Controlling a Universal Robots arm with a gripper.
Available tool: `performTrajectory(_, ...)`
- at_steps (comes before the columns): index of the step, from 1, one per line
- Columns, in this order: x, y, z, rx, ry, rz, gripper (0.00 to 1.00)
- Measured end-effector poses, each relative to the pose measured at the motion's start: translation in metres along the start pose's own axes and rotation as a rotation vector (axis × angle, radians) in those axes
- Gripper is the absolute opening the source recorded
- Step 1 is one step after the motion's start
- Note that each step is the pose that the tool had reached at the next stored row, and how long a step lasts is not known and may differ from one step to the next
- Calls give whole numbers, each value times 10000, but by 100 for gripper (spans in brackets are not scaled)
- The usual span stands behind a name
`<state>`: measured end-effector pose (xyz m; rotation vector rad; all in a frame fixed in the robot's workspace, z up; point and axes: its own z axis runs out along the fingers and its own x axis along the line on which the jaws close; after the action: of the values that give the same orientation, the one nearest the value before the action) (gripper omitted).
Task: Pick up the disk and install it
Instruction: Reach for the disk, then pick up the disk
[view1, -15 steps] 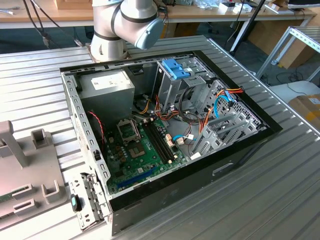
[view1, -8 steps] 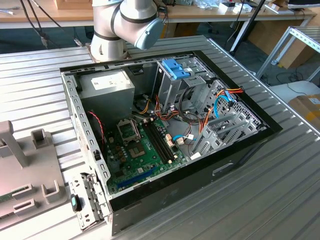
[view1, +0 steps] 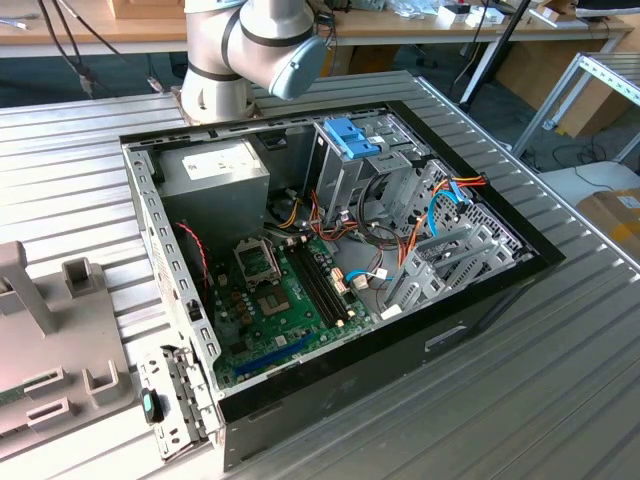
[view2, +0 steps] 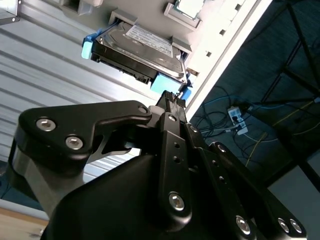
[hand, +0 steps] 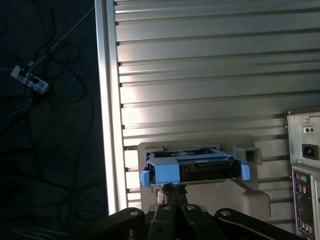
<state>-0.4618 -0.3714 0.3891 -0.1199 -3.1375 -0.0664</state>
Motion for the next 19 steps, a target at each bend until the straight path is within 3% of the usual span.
performTrajectory(19, 0, 9, 76, -1, 7, -1, 11)
